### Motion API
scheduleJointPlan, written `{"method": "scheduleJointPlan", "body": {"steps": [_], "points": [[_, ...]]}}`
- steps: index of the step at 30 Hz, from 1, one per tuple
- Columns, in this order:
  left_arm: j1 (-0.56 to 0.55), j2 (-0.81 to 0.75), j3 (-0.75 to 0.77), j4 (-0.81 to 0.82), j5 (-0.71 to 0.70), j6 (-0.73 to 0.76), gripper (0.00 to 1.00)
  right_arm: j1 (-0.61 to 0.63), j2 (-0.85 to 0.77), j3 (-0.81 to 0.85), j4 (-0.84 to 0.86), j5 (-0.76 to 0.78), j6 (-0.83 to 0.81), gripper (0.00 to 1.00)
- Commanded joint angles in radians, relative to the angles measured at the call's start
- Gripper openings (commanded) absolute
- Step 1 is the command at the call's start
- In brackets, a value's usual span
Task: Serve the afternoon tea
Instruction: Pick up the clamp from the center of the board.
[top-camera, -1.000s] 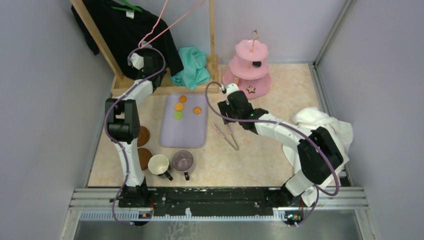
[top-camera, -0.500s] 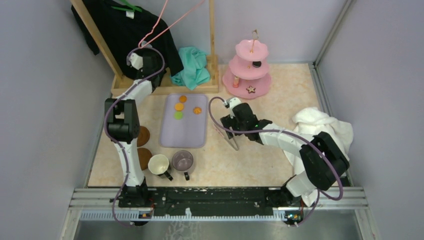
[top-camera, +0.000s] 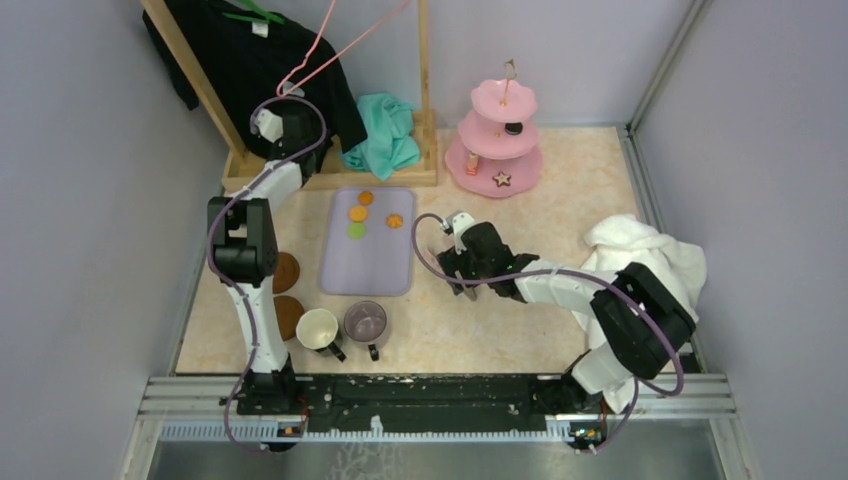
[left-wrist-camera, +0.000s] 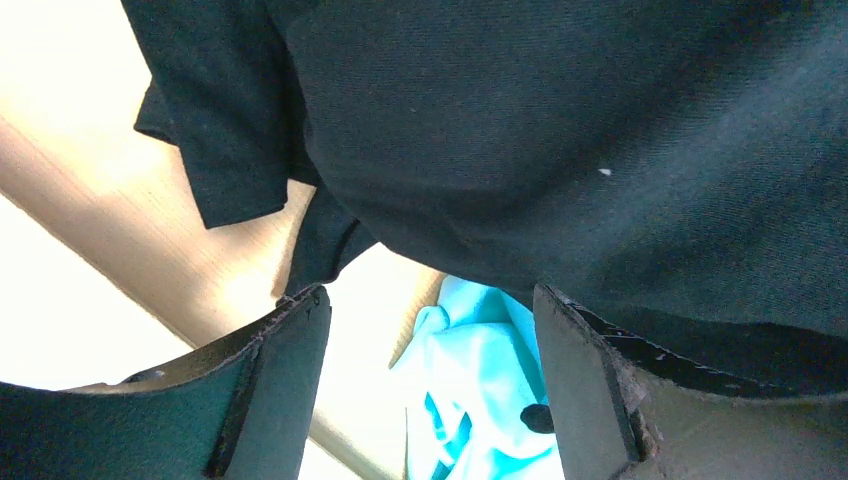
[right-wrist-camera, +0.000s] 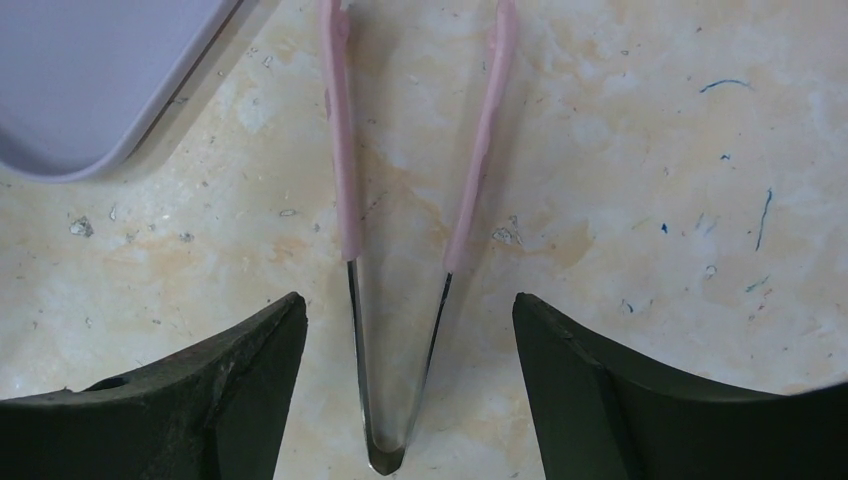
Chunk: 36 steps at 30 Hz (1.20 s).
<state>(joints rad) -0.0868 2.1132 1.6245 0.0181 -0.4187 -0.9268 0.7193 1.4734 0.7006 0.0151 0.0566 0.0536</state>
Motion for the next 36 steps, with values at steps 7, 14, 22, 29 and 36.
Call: {"method": "scheduleJointPlan", "body": {"steps": [7,14,22,29,36], "points": [[0.018,-0.019,-0.033,0.023,0.004,0.004,0.80,0.007,0.079,0.012,0.099,0.000,0.008,0.69],[0.022,-0.019,-0.038,0.025,0.008,0.004,0.80,0.014,0.120,0.044,0.029,0.019,0.011,0.74],[0.030,-0.039,-0.075,0.037,0.008,-0.004,0.80,0.042,0.115,0.016,-0.015,0.036,0.056,0.73],[0.031,-0.047,-0.093,0.044,0.011,-0.010,0.80,0.063,0.138,0.021,-0.049,0.055,0.084,0.61],[0.033,-0.053,-0.103,0.045,0.008,-0.011,0.80,0.069,0.141,0.021,-0.066,0.047,0.103,0.42]]}}
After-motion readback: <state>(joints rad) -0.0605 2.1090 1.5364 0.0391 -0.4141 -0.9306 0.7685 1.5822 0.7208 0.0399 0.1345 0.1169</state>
